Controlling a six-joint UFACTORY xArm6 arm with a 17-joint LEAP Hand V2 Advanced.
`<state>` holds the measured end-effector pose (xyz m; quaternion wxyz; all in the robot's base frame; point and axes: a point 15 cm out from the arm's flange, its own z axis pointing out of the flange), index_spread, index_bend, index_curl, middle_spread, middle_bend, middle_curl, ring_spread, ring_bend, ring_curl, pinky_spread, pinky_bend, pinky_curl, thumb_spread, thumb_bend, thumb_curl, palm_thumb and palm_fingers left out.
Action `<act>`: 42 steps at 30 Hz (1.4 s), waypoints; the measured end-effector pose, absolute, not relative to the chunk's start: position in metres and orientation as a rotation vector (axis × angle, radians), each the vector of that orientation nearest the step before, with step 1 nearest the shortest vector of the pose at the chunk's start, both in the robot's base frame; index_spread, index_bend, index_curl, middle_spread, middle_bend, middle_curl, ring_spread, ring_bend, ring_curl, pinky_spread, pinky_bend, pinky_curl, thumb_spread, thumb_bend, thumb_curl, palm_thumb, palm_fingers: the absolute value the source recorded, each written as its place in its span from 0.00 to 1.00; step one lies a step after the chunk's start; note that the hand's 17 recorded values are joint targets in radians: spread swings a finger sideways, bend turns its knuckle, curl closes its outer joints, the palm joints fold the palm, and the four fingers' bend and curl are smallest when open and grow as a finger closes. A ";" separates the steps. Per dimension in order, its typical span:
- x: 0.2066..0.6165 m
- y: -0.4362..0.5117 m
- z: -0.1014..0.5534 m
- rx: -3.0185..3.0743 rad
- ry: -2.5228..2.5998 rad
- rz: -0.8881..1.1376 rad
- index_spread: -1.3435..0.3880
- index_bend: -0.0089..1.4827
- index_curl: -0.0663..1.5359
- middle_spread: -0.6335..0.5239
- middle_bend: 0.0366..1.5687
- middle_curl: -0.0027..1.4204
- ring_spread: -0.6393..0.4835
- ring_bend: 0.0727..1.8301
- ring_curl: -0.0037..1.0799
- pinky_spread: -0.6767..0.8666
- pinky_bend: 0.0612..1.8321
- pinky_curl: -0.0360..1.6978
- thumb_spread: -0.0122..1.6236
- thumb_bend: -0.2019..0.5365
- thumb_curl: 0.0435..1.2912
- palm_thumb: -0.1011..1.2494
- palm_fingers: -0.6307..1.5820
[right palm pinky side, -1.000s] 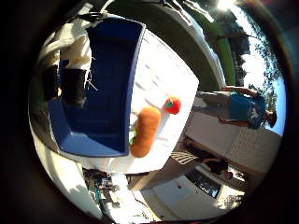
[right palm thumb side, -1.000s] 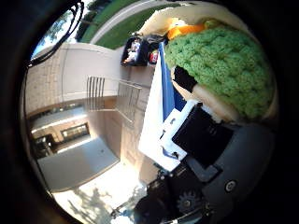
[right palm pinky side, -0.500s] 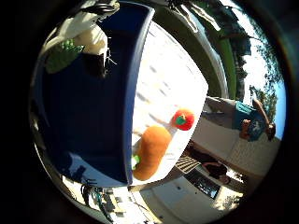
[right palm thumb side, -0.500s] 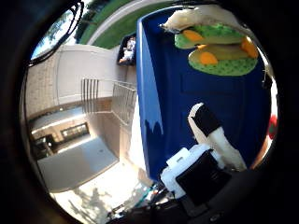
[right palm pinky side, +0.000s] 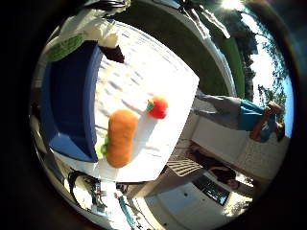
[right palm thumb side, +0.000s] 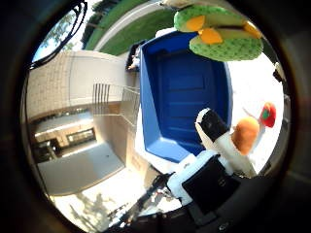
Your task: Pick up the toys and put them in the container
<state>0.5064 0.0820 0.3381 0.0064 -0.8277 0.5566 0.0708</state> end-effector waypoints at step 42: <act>0.560 -0.133 0.220 -2.457 2.085 0.111 0.67 0.11 0.20 0.59 0.11 0.24 0.82 0.19 0.30 0.74 0.26 0.17 0.73 0.24 0.22 0.43 0.37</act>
